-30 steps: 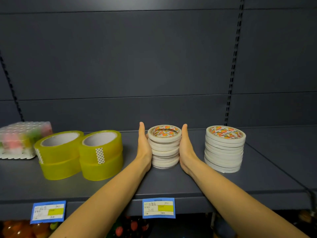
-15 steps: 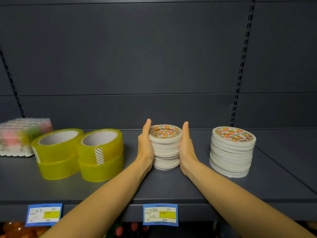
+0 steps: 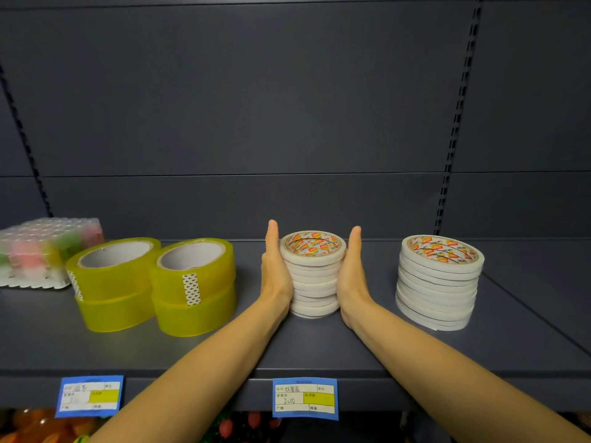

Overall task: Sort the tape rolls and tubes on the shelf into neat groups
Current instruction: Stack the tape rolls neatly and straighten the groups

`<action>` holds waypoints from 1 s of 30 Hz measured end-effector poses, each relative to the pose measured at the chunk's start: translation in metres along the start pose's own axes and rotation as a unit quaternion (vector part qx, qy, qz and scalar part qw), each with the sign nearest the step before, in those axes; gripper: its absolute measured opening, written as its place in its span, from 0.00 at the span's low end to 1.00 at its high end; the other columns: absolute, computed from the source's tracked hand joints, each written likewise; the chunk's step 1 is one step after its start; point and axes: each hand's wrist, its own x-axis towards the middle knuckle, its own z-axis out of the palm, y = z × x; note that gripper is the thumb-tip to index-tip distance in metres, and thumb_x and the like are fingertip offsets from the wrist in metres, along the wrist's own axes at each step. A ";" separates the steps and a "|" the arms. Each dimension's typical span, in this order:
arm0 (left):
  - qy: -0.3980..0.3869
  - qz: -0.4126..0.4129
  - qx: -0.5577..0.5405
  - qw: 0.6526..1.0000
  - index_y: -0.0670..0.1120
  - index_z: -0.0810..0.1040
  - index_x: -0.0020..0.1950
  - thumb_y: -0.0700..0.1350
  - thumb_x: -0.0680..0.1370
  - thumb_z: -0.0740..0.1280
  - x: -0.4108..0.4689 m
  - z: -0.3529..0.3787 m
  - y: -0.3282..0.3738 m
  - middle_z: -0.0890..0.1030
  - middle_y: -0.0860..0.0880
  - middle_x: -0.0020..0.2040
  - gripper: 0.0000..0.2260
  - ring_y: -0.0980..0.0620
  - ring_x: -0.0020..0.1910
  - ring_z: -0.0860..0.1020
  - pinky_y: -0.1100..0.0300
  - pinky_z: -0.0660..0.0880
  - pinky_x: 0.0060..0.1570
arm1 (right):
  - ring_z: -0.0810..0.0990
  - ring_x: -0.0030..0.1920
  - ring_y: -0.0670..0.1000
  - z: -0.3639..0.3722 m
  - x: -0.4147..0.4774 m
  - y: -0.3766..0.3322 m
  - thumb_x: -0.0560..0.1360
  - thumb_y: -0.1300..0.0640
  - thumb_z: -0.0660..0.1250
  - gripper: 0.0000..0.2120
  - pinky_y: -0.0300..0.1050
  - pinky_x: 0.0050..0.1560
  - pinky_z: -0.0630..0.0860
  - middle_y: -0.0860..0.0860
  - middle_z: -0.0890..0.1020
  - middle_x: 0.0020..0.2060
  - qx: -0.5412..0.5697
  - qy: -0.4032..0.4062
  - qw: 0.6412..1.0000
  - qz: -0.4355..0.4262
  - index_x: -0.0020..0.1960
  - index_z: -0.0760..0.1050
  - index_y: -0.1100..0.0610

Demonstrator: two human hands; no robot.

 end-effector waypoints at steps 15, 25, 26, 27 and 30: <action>0.012 -0.015 0.009 1.000 0.43 0.82 0.53 0.72 0.71 0.51 -0.004 -0.001 0.001 0.84 0.42 0.51 0.37 0.42 0.55 0.80 0.45 0.71 0.64 | 0.80 0.54 0.51 -0.001 -0.002 -0.003 0.74 0.30 0.43 0.36 0.45 0.50 0.76 0.52 0.82 0.54 -0.002 0.022 1.000 -0.008 0.58 0.78 0.52; 0.034 0.010 0.029 0.999 0.45 0.82 0.52 0.78 0.56 0.54 -0.009 0.006 0.001 0.84 0.44 0.50 0.44 0.44 0.54 0.81 0.45 0.71 0.63 | 0.74 0.63 0.54 0.003 -0.003 0.000 0.73 0.29 0.42 0.35 0.55 0.67 0.69 0.52 0.77 0.63 -0.034 0.048 0.998 -0.026 0.60 0.75 0.50; 0.040 0.015 0.034 0.999 0.46 0.83 0.51 0.78 0.56 0.54 -0.009 0.007 0.001 0.84 0.45 0.49 0.43 0.44 0.54 0.81 0.44 0.71 0.63 | 0.74 0.64 0.54 0.004 -0.003 0.000 0.73 0.28 0.42 0.35 0.55 0.67 0.68 0.52 0.77 0.63 -0.032 0.051 0.998 -0.025 0.59 0.75 0.49; 0.046 0.018 0.042 0.998 0.47 0.83 0.50 0.78 0.57 0.53 -0.009 0.007 0.001 0.85 0.45 0.49 0.43 0.44 0.54 0.81 0.44 0.71 0.63 | 0.74 0.64 0.54 0.004 -0.004 -0.001 0.73 0.28 0.42 0.35 0.56 0.67 0.68 0.52 0.77 0.63 -0.033 0.054 0.998 -0.025 0.58 0.75 0.49; 0.050 0.026 0.050 0.997 0.47 0.82 0.51 0.77 0.61 0.51 -0.009 0.008 0.001 0.84 0.46 0.50 0.41 0.45 0.54 0.80 0.44 0.71 0.63 | 0.74 0.64 0.54 0.004 -0.005 -0.002 0.73 0.28 0.42 0.37 0.56 0.67 0.68 0.52 0.77 0.63 -0.034 0.055 0.998 -0.023 0.63 0.74 0.50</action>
